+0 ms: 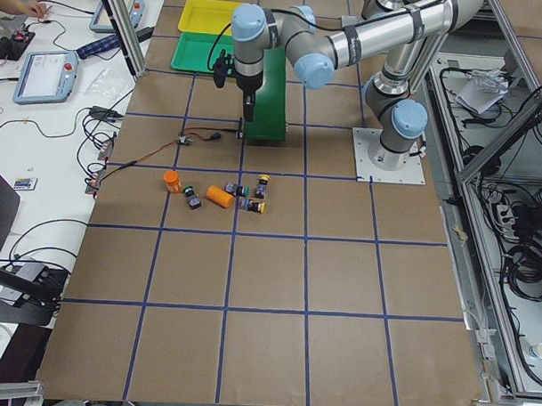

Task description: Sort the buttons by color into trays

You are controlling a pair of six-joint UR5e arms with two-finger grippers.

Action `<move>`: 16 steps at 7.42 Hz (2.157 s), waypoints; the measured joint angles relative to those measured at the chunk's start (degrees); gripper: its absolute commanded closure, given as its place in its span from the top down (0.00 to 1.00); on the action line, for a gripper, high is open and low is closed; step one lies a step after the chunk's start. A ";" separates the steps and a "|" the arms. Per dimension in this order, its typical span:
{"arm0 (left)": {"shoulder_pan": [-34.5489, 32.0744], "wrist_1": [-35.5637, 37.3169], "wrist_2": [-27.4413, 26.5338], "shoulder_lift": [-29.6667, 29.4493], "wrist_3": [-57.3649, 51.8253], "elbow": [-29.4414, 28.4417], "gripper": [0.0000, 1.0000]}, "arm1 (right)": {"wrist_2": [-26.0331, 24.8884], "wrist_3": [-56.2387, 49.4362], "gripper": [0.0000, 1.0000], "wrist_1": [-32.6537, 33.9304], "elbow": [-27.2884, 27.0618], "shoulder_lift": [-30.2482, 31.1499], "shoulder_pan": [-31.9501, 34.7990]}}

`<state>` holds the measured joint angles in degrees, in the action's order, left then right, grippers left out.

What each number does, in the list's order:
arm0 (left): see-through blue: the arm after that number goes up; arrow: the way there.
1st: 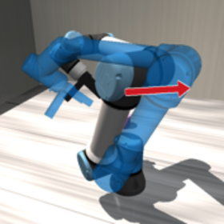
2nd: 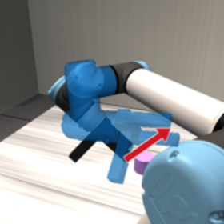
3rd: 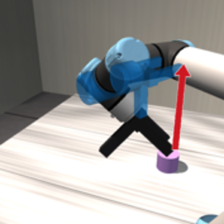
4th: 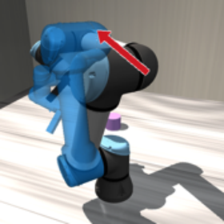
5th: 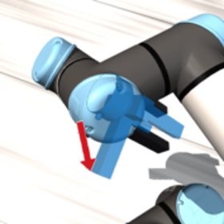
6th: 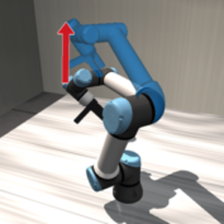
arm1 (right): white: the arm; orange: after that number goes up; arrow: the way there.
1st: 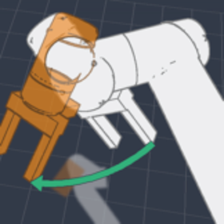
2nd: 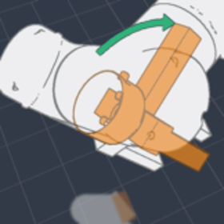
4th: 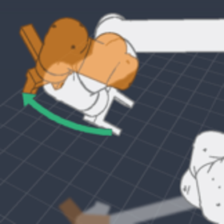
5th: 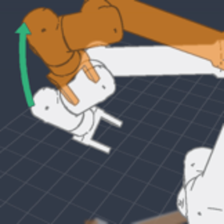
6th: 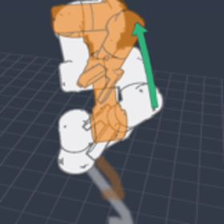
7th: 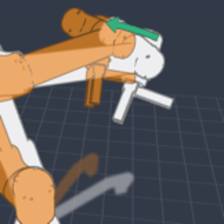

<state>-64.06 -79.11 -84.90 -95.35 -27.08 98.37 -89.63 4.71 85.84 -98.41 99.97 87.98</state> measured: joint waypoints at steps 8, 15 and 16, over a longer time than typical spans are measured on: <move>5.88 23.78 -1.07 -21.74 -23.50 -2.64 1.00 | -0.18 -0.37 1.00 0.22 -0.62 -0.04 0.00; 7.98 25.58 -0.83 -26.68 -26.29 -2.95 0.00 | -0.13 -0.29 1.00 0.09 -2.45 1.01 0.00; 7.75 25.56 -0.81 -26.06 -26.25 -2.98 0.00 | -0.14 -0.31 1.00 0.13 -2.47 1.23 0.00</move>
<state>-56.32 -53.54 -85.71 -121.42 -53.34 95.39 -89.77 4.40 85.97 -100.88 101.20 87.98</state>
